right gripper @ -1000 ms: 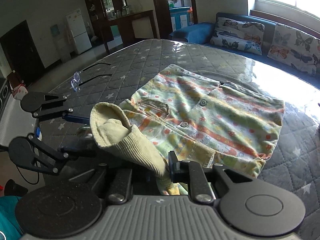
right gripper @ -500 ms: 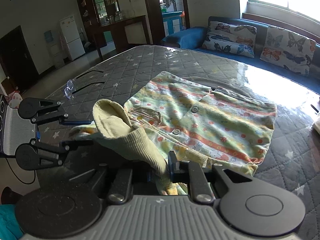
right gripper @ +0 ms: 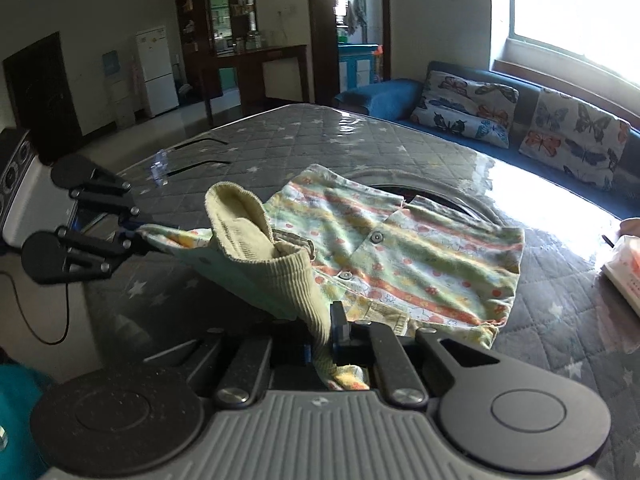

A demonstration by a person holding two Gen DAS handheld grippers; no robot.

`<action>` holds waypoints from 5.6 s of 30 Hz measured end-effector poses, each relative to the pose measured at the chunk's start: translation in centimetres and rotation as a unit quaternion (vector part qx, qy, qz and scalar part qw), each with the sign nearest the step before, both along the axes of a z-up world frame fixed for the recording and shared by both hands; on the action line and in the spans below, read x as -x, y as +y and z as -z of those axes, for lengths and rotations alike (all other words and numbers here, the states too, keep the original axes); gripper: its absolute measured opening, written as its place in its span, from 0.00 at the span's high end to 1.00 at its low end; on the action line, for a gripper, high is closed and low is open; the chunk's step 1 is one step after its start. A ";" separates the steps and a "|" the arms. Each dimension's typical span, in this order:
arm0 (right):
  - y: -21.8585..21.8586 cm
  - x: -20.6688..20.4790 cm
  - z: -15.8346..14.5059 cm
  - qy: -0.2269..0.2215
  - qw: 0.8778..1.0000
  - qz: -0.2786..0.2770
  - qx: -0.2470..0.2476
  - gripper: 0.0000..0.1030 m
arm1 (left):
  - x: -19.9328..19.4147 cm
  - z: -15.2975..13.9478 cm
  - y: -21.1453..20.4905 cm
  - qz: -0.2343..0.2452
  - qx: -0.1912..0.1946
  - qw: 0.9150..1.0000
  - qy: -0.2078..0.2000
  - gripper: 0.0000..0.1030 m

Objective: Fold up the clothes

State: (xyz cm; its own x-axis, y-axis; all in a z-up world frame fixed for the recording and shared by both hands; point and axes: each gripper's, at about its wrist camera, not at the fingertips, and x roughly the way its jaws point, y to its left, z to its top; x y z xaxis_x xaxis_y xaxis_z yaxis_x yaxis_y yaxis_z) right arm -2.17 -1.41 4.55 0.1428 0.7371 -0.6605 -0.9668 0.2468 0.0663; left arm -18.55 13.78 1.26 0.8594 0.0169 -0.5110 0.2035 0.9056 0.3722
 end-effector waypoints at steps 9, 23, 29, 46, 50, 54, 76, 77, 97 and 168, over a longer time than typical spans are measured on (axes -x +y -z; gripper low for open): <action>-4.9 4.7 -2.6 0.018 0.998 -0.052 0.037 0.93 | 5.9 -2.9 -2.4 0.046 0.092 0.994 0.025 0.93; -0.7 0.9 -5.3 -0.030 0.997 -0.059 0.032 0.93 | 2.5 -4.2 1.8 -0.014 0.174 0.985 0.012 0.93; 4.5 -3.1 -4.0 -0.040 0.996 -0.058 0.046 0.93 | -1.4 -2.9 6.2 -0.067 0.204 0.976 0.017 0.94; 10.0 -10.0 3.6 -0.002 0.999 0.036 0.041 0.66 | -4.8 1.7 11.1 -0.174 0.266 0.946 0.059 0.95; 8.4 -10.0 2.4 -0.035 0.997 0.063 0.021 0.64 | -4.6 1.7 11.2 -0.181 0.265 0.945 0.057 0.95; 5.7 -8.3 1.2 -0.023 0.998 0.053 -0.003 0.67 | -5.0 1.7 11.3 -0.186 0.268 0.943 0.056 0.95; 2.4 -12.5 5.7 0.025 0.984 0.170 0.049 0.95 | -5.7 2.1 11.2 -0.208 0.268 0.938 0.063 0.95; 2.5 -12.2 5.3 0.013 0.985 0.166 0.046 0.96 | -5.7 2.1 11.2 -0.210 0.270 0.938 0.062 0.95; 3.9 -11.2 4.6 -0.043 0.987 0.153 -0.009 0.67 | -5.1 0.8 11.5 -0.259 0.262 0.929 0.040 0.93; -1.2 -1.9 6.3 -0.033 0.989 0.145 -0.003 0.43 | -6.1 2.2 0.8 -0.211 0.309 0.925 0.065 0.92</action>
